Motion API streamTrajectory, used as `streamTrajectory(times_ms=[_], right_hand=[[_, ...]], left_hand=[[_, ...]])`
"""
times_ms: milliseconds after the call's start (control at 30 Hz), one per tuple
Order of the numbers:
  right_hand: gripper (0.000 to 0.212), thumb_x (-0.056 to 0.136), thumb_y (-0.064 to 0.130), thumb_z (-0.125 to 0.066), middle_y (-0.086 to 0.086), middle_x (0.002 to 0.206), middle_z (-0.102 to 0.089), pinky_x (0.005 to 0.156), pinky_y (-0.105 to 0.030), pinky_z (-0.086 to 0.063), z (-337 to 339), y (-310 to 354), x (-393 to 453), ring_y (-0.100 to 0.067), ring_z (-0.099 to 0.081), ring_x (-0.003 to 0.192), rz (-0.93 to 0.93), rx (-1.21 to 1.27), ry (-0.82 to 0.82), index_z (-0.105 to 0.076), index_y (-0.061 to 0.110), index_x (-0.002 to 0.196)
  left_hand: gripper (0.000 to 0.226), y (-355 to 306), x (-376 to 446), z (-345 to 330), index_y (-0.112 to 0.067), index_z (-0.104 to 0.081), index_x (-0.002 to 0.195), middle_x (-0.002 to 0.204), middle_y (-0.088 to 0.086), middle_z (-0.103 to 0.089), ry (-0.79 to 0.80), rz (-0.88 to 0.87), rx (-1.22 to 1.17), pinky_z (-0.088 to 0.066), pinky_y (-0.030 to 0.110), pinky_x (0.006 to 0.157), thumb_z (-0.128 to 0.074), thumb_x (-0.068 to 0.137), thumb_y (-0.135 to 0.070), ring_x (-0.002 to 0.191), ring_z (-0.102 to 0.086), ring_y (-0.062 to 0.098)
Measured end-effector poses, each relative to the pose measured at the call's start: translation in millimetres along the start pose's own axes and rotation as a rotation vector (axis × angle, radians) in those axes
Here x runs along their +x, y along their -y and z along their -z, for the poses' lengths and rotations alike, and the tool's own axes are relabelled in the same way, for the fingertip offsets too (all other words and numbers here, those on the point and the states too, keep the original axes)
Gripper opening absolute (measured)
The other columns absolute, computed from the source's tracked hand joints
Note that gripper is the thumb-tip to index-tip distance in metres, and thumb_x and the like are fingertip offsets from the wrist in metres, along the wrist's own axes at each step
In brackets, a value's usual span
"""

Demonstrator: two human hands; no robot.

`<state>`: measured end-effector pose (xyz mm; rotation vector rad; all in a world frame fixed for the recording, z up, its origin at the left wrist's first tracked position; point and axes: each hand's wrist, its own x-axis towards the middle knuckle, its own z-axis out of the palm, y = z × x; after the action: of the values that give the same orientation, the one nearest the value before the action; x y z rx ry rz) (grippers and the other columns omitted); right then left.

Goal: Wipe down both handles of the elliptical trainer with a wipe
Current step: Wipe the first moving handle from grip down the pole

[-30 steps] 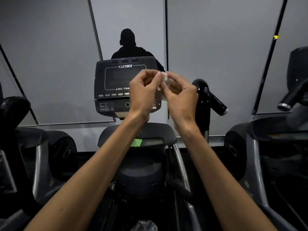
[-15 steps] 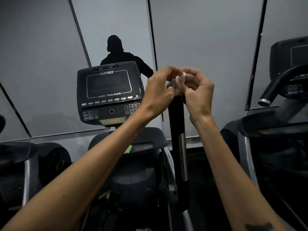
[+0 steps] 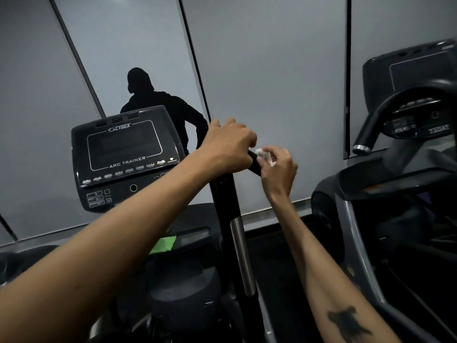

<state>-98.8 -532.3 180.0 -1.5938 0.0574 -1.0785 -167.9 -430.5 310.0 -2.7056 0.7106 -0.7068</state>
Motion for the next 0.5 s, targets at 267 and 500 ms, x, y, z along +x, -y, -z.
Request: streamTrajectory(times_ms=[267,500], right_hand=[[0.005,0.090,0.014,-0.077,-0.007,0.081,-0.064,0.060,-0.014,-0.037,4.3,-28.7,-13.0,-0.021,-0.060,0.071,0.132,-0.016,-0.095,-0.080,0.013,0.095],[0.010,0.092,0.003,-0.069,0.000,0.084,-0.054,0.060,-0.010,-0.030,4.2,-28.0,-25.9,-0.023,-0.055,0.077,0.116,-0.077,-0.089,-0.077,0.008,0.096]], left_hand=[[0.021,2.6,30.5,-4.5,-0.026,-0.071,0.110,0.080,-0.004,-0.053,0.235,-0.067,0.228,-0.024,0.039,0.085,-0.066,0.091,-0.034,0.094,-0.048,0.022],[0.040,-3.0,39.1,-18.0,-0.034,-0.058,0.137,0.118,-0.003,-0.057,0.390,-0.199,0.490,-0.026,0.035,0.083,-0.057,0.098,-0.040,0.115,-0.045,0.023]])
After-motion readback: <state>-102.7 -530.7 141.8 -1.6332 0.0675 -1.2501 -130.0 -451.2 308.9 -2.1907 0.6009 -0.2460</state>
